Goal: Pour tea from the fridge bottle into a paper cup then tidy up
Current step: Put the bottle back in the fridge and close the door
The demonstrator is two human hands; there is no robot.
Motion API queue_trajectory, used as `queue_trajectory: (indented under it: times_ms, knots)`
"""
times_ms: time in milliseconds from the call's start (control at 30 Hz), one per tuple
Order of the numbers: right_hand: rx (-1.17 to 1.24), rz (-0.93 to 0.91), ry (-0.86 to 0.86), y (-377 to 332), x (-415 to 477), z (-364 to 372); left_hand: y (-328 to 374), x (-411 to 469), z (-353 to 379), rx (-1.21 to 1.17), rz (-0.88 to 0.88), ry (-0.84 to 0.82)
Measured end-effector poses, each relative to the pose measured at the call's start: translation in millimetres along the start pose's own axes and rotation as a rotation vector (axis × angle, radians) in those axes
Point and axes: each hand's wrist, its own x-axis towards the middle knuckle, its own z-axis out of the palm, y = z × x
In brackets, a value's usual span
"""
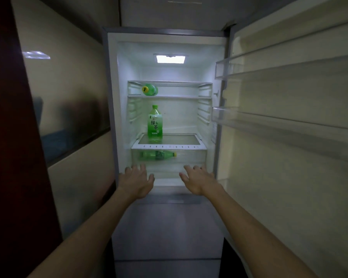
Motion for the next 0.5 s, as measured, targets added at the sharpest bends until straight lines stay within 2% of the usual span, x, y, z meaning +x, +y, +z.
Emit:
queue_trajectory:
  times_ms: [500]
  knots:
    - [-0.011, 0.018, 0.003, -43, -98, -13, -21, -88, -32, 0.012, 0.016, -0.028]
